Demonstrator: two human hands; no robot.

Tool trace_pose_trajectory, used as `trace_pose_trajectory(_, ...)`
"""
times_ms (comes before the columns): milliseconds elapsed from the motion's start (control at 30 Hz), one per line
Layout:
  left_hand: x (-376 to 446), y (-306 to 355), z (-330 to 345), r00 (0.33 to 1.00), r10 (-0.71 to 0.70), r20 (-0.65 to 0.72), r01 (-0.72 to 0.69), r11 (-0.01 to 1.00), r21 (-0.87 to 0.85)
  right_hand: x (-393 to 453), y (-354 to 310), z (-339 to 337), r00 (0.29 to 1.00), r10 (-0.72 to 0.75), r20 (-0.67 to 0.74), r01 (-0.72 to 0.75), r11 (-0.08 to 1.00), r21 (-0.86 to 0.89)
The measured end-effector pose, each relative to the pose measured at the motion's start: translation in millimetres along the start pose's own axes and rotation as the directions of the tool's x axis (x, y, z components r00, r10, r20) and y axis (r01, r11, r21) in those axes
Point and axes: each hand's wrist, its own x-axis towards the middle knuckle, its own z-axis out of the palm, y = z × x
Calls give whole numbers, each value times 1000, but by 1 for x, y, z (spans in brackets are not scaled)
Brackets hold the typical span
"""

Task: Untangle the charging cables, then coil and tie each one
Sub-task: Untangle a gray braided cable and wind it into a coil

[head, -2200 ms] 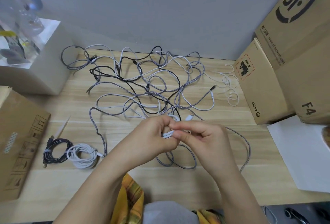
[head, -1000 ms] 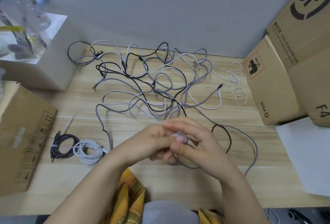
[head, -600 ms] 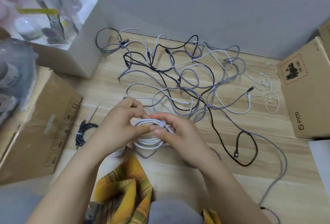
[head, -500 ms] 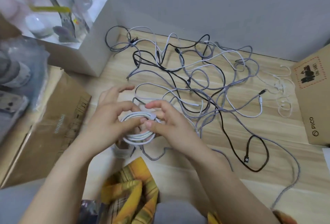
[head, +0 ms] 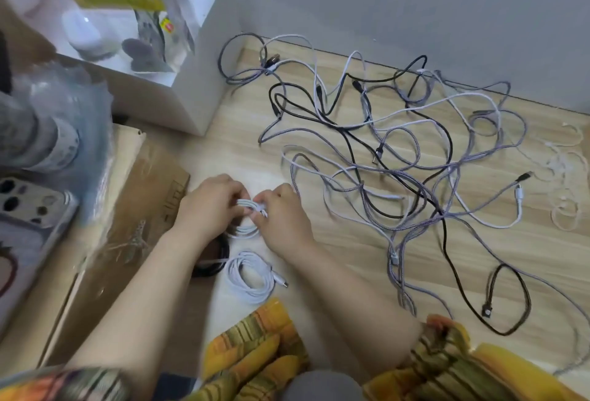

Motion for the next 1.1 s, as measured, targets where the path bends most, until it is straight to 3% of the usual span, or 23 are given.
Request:
trace_pose_trajectory(133,2,1,2,995,-59,-77,67,992,104,-5,10,-4,997,-67,38,69,996,-52)
trace_pose_trajectory(233,-2,13,2,986,-53,-156,94,960,265,-14,15,-9,993,-109,45,109,994,18)
trace_pose_trajectory(300,-8,28,3,973,-4,-230,68,961,269,-26,18,-16,987,-158,34,153,982,111)
trace_pose_trajectory(367,-17,48,8,954,60,-295,-15,988,151,-44,22,-27,974,-218,-53,225,948,224)
trace_pose_trajectory(433,-28,70,16,959,29,-283,-83,980,-182,-66,34,-42,953,-232,-197,281,918,279)
trace_pose_trajectory(500,-39,91,28,987,-40,-155,-51,840,-540,-86,55,-54,929,-177,-325,276,917,289)
trace_pose_trajectory(600,-52,115,40,992,-100,-75,2,612,-791,-111,95,-64,931,-26,-363,144,942,303)
trace_pose_trajectory(667,-59,128,38,992,-128,-20,38,436,-899,-125,117,-61,986,29,-163,27,943,331)
trace_pose_trajectory(733,-70,147,30,993,-98,70,94,277,-956,-140,134,-51,998,35,56,-51,943,328)
trace_pose_trajectory(933,-106,199,1,980,171,102,61,227,-972,-160,157,-44,987,22,160,-63,966,252)
trace_pose_trajectory(1033,-124,214,-16,932,345,114,69,142,-988,-170,173,-58,984,50,169,-54,998,16)
trace_pose_trajectory(1100,-136,223,-30,884,463,69,43,67,-997,-179,191,-66,984,144,109,-143,990,-15)
